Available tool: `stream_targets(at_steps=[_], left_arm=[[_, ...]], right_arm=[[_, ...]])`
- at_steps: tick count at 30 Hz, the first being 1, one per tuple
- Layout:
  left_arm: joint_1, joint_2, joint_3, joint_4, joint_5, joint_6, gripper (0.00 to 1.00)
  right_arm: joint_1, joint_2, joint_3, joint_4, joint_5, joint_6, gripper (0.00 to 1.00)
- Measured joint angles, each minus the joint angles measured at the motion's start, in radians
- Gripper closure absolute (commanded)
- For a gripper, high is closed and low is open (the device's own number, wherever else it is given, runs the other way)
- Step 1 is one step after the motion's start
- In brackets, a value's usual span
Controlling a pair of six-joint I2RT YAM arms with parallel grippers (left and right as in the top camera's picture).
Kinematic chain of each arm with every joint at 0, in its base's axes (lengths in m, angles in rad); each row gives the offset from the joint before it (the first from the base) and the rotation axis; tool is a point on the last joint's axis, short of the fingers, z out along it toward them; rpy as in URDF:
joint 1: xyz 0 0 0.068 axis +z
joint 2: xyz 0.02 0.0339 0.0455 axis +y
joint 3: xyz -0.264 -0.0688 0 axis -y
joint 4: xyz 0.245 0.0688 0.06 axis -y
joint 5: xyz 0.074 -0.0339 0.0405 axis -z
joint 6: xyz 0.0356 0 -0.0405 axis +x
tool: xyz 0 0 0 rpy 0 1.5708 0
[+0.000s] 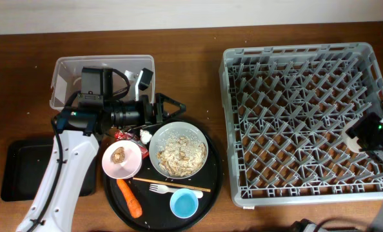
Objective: Sort waste into correct bins and load items into the dishwasher rack
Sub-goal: 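Place the white cup upside down in the rack with the right gripper, then grasp the blue cup with the left gripper and hand it to the right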
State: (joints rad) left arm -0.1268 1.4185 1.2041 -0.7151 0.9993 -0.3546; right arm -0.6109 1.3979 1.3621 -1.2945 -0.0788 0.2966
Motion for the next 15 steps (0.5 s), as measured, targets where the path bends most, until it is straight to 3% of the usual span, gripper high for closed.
stream_targets(at_steps=[2,3,4,8,10,11,13,15], left_arm=[[0.000,0.000,0.000,-0.003,-0.026,0.013,0.01],[0.000,0.000,0.000,-0.004,-0.039,0.016,0.01],[0.000,0.000,0.000,-0.004,-0.052,0.019,0.01],[-0.001,0.000,0.000,-0.004,-0.073,0.019,0.01],[-0.001,0.000,0.000,-0.016,-0.073,0.025,0.01],[-0.001,0.000,0.000,-0.024,-0.077,0.027,0.02],[-0.003,0.000,0.000,-0.045,-0.120,0.035,0.35],[-0.006,0.000,0.003,-0.109,-0.169,0.045,0.41]], right_arm=[[-0.013,0.101,-0.002,-0.014,0.009,0.014,0.40],[-0.012,0.149,-0.001,-0.010,0.002,0.020,0.22],[-0.012,0.184,0.000,-0.009,-0.009,0.018,0.16],[-0.014,0.208,0.012,-0.016,-0.066,0.018,0.15],[-0.014,0.208,0.067,-0.053,-0.095,0.018,0.19],[-0.014,0.200,0.093,-0.061,-0.137,-0.013,0.27],[-0.014,0.132,0.119,-0.074,-0.263,-0.113,0.30],[0.013,0.049,0.127,-0.097,-0.341,-0.176,0.23]])
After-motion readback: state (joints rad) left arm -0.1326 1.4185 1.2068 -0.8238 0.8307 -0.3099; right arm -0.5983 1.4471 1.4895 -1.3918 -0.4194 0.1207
